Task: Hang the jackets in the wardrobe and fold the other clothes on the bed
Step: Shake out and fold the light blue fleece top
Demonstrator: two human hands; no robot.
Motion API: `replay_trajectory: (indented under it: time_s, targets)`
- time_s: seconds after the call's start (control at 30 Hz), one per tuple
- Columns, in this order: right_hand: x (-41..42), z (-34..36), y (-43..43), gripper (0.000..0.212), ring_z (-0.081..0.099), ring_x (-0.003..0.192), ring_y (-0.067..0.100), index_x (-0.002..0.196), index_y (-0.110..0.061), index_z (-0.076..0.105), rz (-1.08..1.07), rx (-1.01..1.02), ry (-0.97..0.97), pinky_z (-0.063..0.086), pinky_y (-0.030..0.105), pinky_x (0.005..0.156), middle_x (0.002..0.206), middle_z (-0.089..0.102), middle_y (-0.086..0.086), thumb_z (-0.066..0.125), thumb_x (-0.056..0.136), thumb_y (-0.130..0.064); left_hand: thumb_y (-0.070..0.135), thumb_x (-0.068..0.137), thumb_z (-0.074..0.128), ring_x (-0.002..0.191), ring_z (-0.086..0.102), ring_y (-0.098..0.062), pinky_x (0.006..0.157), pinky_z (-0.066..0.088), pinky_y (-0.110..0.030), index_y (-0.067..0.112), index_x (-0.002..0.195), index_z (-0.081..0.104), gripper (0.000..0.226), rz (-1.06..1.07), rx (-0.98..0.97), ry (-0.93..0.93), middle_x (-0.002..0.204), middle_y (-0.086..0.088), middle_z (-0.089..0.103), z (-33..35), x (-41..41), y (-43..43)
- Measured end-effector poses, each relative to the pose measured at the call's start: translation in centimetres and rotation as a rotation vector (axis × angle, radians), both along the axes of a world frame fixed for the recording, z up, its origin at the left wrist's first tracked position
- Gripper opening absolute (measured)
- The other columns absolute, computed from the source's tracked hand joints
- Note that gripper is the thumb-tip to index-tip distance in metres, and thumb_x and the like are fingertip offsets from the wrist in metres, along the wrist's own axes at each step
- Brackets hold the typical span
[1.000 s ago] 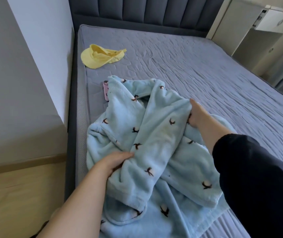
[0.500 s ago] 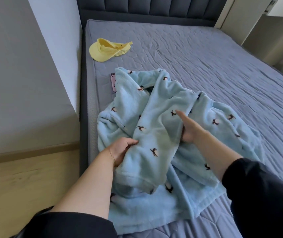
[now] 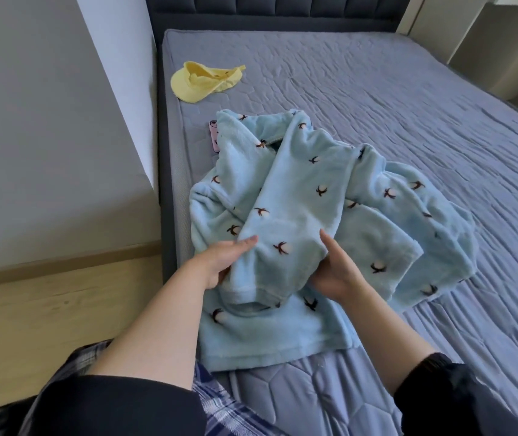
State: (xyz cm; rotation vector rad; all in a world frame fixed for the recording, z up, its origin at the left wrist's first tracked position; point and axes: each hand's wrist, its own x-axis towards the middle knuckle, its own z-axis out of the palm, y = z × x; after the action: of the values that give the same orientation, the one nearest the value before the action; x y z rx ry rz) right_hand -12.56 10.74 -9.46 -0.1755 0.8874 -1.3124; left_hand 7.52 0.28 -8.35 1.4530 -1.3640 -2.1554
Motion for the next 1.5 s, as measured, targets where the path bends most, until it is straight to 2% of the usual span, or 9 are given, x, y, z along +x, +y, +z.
replay_trajectory:
  time_s: [0.3, 0.43, 0.73, 0.97, 1.1, 1.2, 1.33, 1.4, 1.5]
  targets:
    - [2.1, -0.6, 2.2, 0.043, 0.068, 0.099, 0.028, 0.122, 0.006, 0.055, -0.066, 0.05, 0.23, 0.058, 0.033, 0.071, 0.112, 0.069, 0.016, 0.057, 0.092, -0.025, 0.027, 0.093, 0.06, 0.101, 0.065, -0.028, 0.091, 0.052, -0.04, 0.006, 0.112, 0.065, 0.029, 0.116, 0.158, 0.072, 0.107, -0.012, 0.07, 1.0, 1.1, 1.5]
    - [2.8, -0.5, 2.7, 0.045, 0.066, 0.106, 0.028, 0.118, -0.002, 0.062, 0.021, 0.084, 0.26, 0.056, 0.037, 0.08, 0.116, 0.068, 0.015, 0.054, 0.093, -0.038, 0.042, 0.09, 0.061, 0.109, 0.061, -0.029, 0.098, 0.048, -0.041, 0.003, 0.126, 0.056, 0.053, -0.036, -0.085, -0.295, 0.12, -0.013, 0.063, 0.4, 1.0, 2.7]
    - [4.1, -3.3, 5.5, 0.028, 0.07, 0.078, 0.024, 0.114, 0.005, 0.06, -0.086, 0.238, 0.391, 0.058, 0.033, 0.066, 0.095, 0.072, 0.016, 0.058, 0.086, 0.01, 0.019, 0.078, 0.078, 0.114, 0.057, -0.031, 0.098, 0.047, -0.043, 0.001, 0.125, 0.055, 0.056, -0.104, 0.011, -0.298, 0.125, -0.015, 0.06, 0.3, 1.4, 3.8]
    - [4.2, -1.9, 5.6, 0.031, 0.068, 0.071, 0.021, 0.09, -0.008, 0.066, 0.289, 0.456, 1.065, 0.057, 0.033, 0.066, 0.08, 0.07, 0.006, 0.067, 0.086, -0.038, 0.045, 0.085, 0.064, 0.109, 0.056, -0.027, 0.085, 0.045, -0.03, 0.007, 0.126, 0.053, 0.057, -0.362, -0.459, -0.684, 0.124, -0.011, 0.058, -0.9, 1.2, 4.7]
    - [3.6, -1.5, 5.6, 0.032, 0.055, 0.068, 0.026, 0.071, -0.014, 0.047, 0.256, 0.483, 1.934, 0.036, 0.03, 0.054, 0.067, 0.053, 0.0, 0.054, 0.089, -0.04, 0.04, 0.089, 0.057, 0.109, 0.052, -0.027, 0.081, 0.044, -0.035, 0.016, 0.132, 0.04, 0.052, -0.322, -0.804, -0.875, 0.125, -0.007, 0.053, -0.6, 0.5, 4.5]
    - [3.2, -1.4, 4.2, 0.011, 0.058, 0.086, 0.032, 0.092, -0.008, 0.058, -0.144, 0.066, 2.146, 0.044, 0.034, 0.063, 0.087, 0.061, 0.008, 0.056, 0.089, -0.018, 0.041, 0.095, 0.046, 0.137, 0.026, -0.03, 0.107, 0.031, -0.042, 0.022, 0.15, 0.015, 0.066, -0.428, -1.174, -0.873, 0.151, -0.01, 0.026, -2.0, -0.1, 4.2]
    - [0.7, -2.7, 2.6, 0.051, 0.018, 0.144, 0.026, 0.147, -0.019, 0.031, 0.524, 0.122, 2.342, 0.015, 0.049, 0.115, 0.156, 0.023, 0.009, 0.037, 0.098, -0.03, 0.051, 0.099, 0.028, 0.145, -0.019, -0.024, 0.115, -0.01, -0.05, 0.036, 0.151, -0.006, 0.064, -0.865, -1.007, -0.873, 0.159, 0.003, -0.02, -4.5, -0.1, 5.3]
    - [-1.1, -3.1, 2.5, 0.053, 0.013, 0.146, 0.016, 0.149, -0.017, 0.024, 0.674, 0.282, 2.317, 0.005, 0.049, 0.116, 0.158, 0.019, 0.003, 0.027, 0.099, -0.036, 0.051, 0.099, 0.025, 0.145, -0.021, -0.023, 0.115, -0.011, -0.052, 0.034, 0.152, -0.002, 0.062, -0.826, -1.091, -0.865, 0.159, 0.002, -0.018, -5.2, -0.2, 5.4]
    - [-1.4, -2.3, 1.4, 0.047, 0.055, 0.115, 0.03, 0.103, -0.004, 0.062, 0.267, 0.07, 2.373, 0.026, 0.052, 0.106, 0.111, 0.064, 0.013, 0.023, 0.093, -0.03, 0.052, 0.098, 0.024, 0.144, -0.023, -0.022, 0.116, -0.011, -0.053, 0.029, 0.152, 0.004, 0.062, -0.73, -1.28, -0.849, 0.159, -0.001, -0.016, -5.0, -1.2, 4.9]
